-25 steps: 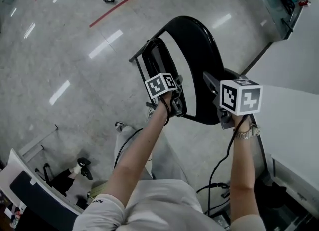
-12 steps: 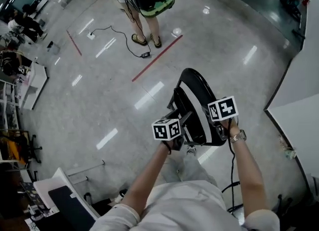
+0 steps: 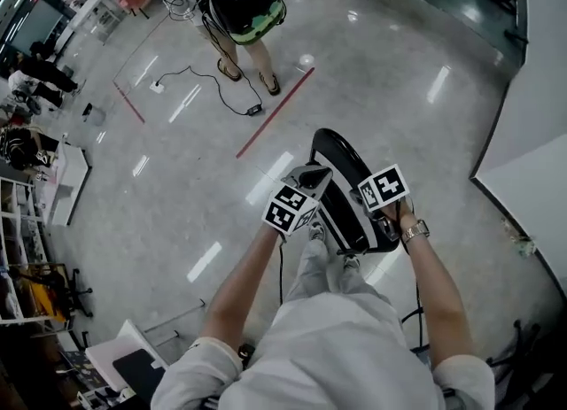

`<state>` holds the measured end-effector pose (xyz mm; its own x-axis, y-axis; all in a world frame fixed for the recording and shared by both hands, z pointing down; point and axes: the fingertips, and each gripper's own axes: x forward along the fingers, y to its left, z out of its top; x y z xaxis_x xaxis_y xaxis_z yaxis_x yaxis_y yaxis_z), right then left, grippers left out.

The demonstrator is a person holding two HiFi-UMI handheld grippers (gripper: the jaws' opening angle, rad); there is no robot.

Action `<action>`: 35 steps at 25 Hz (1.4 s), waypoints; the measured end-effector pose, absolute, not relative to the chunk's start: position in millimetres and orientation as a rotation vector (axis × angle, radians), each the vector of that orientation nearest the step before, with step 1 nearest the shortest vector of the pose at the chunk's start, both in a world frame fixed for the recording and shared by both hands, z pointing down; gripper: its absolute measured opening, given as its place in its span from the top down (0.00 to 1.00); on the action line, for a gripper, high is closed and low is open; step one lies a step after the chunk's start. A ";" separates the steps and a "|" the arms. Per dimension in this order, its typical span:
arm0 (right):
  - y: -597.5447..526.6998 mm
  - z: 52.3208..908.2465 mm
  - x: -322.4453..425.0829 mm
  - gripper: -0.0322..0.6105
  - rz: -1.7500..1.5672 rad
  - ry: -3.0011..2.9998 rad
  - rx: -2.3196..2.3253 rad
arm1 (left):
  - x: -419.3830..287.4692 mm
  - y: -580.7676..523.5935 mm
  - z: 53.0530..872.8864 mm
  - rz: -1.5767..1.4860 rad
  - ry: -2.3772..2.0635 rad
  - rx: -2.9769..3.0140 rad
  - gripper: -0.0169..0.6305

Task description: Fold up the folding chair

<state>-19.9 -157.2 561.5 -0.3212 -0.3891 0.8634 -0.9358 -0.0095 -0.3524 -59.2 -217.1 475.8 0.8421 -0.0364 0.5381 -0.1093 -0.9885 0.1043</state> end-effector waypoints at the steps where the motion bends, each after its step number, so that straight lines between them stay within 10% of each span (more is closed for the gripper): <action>1: -156.8 563.0 -21.8 0.59 1.314 -1.726 1.371 | -54.1 -217.2 474.9 0.855 -0.039 2.920 0.96; 8: -158.8 572.9 -31.4 0.62 1.310 -1.677 1.332 | -30.4 -229.8 492.2 1.246 0.738 3.293 0.94; 13: -151.6 567.7 -50.4 0.64 1.356 -1.638 1.253 | -36.6 -224.6 504.6 1.539 1.472 3.057 0.62; 17: -158.8 567.2 -57.9 0.64 1.372 -1.628 1.254 | -36.3 -227.3 519.1 1.748 1.972 2.854 0.58; 24: -159.6 557.9 -73.4 0.64 1.494 -1.683 1.283 | -72.0 -199.1 570.2 2.085 2.591 2.084 0.59; 27: -152.9 554.9 -74.3 0.64 1.625 -1.792 1.328 | -78.9 -196.3 586.9 2.143 2.630 2.002 0.84; 35: -107.9 552.3 -57.5 0.64 1.439 -1.725 1.418 | -57.2 -192.6 585.8 2.203 2.632 2.043 0.86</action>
<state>-57.5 -107.9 552.3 -0.3480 -0.4006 0.8476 -0.9057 -0.0897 -0.4143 -57.2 -192.6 585.8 -0.2240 0.1434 0.9640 0.9742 0.0619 0.2172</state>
